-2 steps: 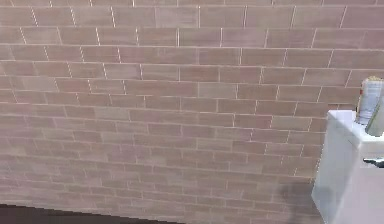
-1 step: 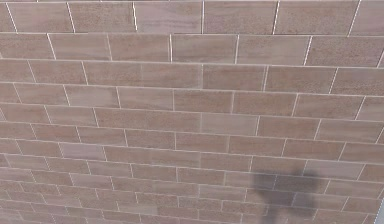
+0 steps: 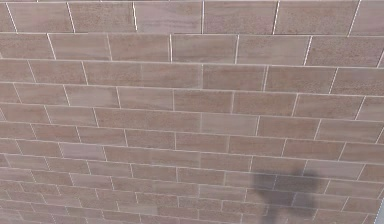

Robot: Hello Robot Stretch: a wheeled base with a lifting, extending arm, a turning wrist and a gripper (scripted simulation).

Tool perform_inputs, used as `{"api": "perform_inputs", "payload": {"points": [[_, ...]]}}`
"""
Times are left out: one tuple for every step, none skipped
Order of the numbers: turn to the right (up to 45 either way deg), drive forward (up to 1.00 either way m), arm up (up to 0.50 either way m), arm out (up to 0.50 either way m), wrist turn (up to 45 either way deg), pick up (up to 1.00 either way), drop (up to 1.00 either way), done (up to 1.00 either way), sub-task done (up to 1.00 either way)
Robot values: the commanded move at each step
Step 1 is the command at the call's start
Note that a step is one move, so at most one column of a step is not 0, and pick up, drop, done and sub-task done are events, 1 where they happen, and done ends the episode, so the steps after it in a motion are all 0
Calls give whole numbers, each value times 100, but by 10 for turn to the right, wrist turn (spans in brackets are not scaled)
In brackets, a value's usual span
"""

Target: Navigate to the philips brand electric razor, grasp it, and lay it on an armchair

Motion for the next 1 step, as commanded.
{"api": "perform_inputs", "payload": {"points": [[0, 0, 16, 0, 0, 0, 0, 0, 0]]}}
